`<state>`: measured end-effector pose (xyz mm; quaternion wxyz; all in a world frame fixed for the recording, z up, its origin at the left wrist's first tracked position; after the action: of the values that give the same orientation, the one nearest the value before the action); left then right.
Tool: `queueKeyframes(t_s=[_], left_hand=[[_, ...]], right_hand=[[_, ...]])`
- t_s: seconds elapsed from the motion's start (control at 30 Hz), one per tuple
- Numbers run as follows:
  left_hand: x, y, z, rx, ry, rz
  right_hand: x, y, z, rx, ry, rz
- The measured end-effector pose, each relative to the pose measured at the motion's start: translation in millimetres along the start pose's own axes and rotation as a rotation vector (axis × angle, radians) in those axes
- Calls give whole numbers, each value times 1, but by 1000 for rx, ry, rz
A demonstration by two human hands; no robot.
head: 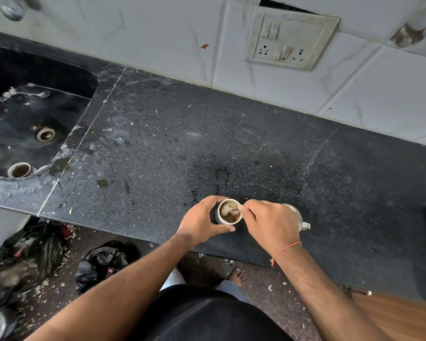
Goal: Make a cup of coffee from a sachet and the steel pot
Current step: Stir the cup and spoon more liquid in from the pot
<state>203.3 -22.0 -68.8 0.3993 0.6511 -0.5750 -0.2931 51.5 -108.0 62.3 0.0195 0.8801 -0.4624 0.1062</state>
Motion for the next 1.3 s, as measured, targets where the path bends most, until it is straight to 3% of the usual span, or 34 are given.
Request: queueKeyframes(t_s=[0.13, 0.37, 0.6, 0.8, 1.03, 1.3], left_hand=[[0, 0, -1, 0, 1, 4], [0, -2, 1, 1, -5, -2], [0, -2, 1, -13, -1, -2], [1, -1, 0, -1, -2, -1], [0, 0, 0, 2, -1, 2], [0, 0, 0, -1, 1, 4]], right_hand=[[2, 3, -5, -54, 34, 3], [-4, 2, -4, -14, -61, -29], [1, 2, -4, -47, 4, 21], [-1, 6, -8, -78, -116, 19], [6, -1, -9, -66, -55, 56], [0, 6, -9, -60, -113, 34]])
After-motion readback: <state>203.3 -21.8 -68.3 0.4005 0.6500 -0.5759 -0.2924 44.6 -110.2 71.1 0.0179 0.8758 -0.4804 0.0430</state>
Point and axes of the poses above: each hand's wrist, its own x-axis towards the middle knuckle, its own z-axis out of the palm, y = z × x, the point moved 5 cm from there along x, towards the middle knuckle, and after that the axes turned 15 degrees about z, right-handed, at the moved point
